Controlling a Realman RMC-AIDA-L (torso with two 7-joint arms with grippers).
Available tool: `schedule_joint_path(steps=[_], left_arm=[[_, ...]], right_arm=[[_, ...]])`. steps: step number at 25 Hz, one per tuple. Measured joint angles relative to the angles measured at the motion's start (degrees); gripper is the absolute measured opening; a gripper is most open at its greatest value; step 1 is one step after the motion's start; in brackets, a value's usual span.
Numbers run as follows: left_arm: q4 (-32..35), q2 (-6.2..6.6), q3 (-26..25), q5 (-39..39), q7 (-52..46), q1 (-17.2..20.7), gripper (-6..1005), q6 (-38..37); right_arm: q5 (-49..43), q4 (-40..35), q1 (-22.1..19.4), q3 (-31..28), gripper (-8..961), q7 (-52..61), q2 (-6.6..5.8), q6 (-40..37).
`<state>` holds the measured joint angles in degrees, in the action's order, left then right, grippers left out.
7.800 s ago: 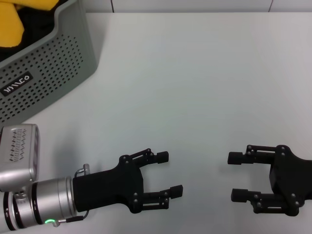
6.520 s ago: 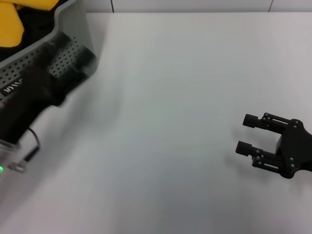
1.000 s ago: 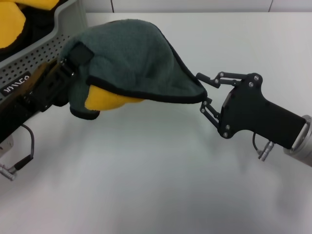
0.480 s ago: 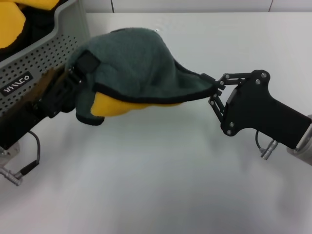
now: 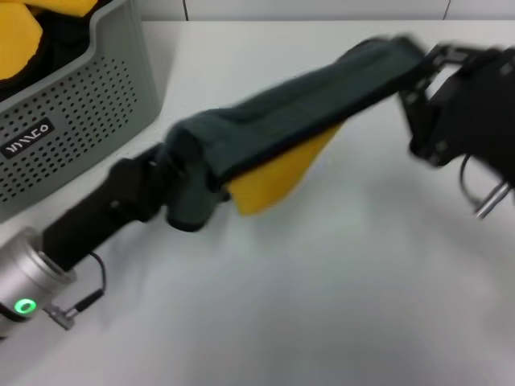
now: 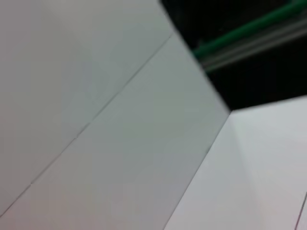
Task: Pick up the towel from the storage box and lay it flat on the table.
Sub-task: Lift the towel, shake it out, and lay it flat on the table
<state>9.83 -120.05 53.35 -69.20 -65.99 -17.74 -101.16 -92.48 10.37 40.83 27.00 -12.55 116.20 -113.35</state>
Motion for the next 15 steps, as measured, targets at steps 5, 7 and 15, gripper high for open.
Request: schedule_joint_path(steps=[5, 7, 15], left_arm=[[-4.2, -0.40, 0.3, -2.4, 6.2, -1.9, 209, 1.2], [-6.2, -0.42, 0.5, -2.4, 8.3, -2.7, 259, 1.2], [-9.2, -0.71, 3.3, -2.6, 12.4, -5.9, 499, 1.0]], right_arm=[[0.5, -6.2, 2.3, -3.0, 11, 9.6, -0.01, -4.4], [0.5, -8.7, 3.5, -4.4, 12, 12.9, 0.00, -5.0], [4.9, -14.1, 6.7, -5.6, 14, 19.2, 0.00, -5.3]])
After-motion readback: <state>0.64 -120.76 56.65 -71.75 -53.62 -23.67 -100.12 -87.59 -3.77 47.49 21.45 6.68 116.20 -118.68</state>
